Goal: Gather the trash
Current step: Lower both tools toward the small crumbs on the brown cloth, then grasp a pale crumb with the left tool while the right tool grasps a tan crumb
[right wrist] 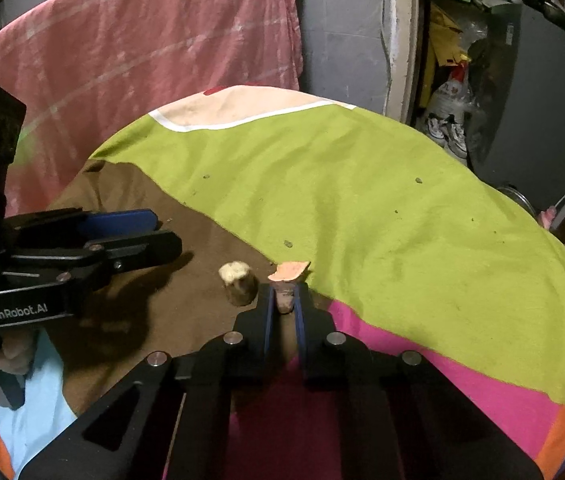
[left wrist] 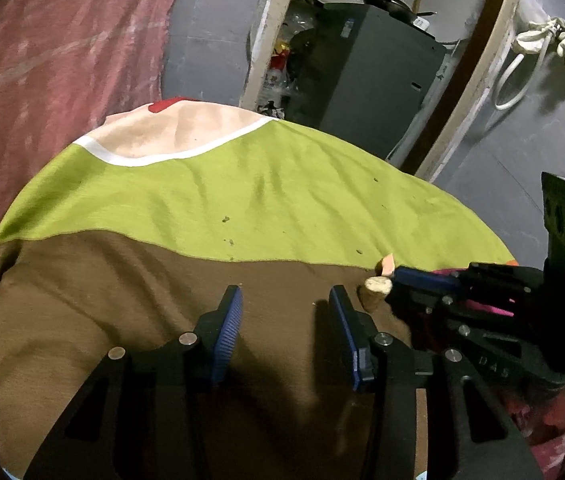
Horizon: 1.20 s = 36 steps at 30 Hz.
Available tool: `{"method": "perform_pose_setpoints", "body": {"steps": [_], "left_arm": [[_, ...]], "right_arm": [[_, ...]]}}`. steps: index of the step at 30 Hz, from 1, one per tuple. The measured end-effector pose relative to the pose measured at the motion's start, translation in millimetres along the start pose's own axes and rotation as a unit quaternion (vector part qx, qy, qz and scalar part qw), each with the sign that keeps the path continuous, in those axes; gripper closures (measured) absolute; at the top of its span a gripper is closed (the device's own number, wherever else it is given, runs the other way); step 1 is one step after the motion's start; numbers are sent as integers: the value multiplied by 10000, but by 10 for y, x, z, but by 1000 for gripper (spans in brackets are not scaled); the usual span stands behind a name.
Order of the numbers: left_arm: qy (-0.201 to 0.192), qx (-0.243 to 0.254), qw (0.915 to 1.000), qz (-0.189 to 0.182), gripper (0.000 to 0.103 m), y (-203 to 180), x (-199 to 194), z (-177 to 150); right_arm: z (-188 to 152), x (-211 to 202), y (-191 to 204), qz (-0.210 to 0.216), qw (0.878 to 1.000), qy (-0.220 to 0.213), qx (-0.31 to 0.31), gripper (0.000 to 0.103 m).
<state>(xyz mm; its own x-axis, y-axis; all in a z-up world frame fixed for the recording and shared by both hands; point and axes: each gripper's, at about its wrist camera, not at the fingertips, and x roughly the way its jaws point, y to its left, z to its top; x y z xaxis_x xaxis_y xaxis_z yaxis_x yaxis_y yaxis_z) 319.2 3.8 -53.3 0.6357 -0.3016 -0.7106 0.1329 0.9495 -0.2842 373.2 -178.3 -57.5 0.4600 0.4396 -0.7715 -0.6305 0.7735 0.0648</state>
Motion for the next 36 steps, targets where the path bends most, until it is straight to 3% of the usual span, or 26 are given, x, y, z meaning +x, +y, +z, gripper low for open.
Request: {"method": "perform_pose_setpoints", "body": {"steps": [15,21,24,27,29,33,36], "left_arm": [[239,525,9973,-444,64,-260,154,34],[325,563,9975,-280,64,-333,277,125],[381,591,9974,-179,80,-365,355,145],[365,612,9972,-236,88,-350,350,139],[326,626,9973,-208,88,-343,332,119],[287,541,9980,-170,88,-350,326,96],[215,400,9989,-118,88,-338,299,90]], "right_arm": [[-48,-84,-287,-304,9991,-101,277,95],[-60,-75,-359,-194,9987,-136,452,95],[-64,-90,-364,-180,9987,-161,450,94],[-65,-83,-361,-166,9987,-151,463,94],[-66,-81,-370,-159,9987,-130,469,93],[-20,-39,-368,-149,9984,-89,546,81],[14,5,-369,-173,9983,-48,556,80]]}}
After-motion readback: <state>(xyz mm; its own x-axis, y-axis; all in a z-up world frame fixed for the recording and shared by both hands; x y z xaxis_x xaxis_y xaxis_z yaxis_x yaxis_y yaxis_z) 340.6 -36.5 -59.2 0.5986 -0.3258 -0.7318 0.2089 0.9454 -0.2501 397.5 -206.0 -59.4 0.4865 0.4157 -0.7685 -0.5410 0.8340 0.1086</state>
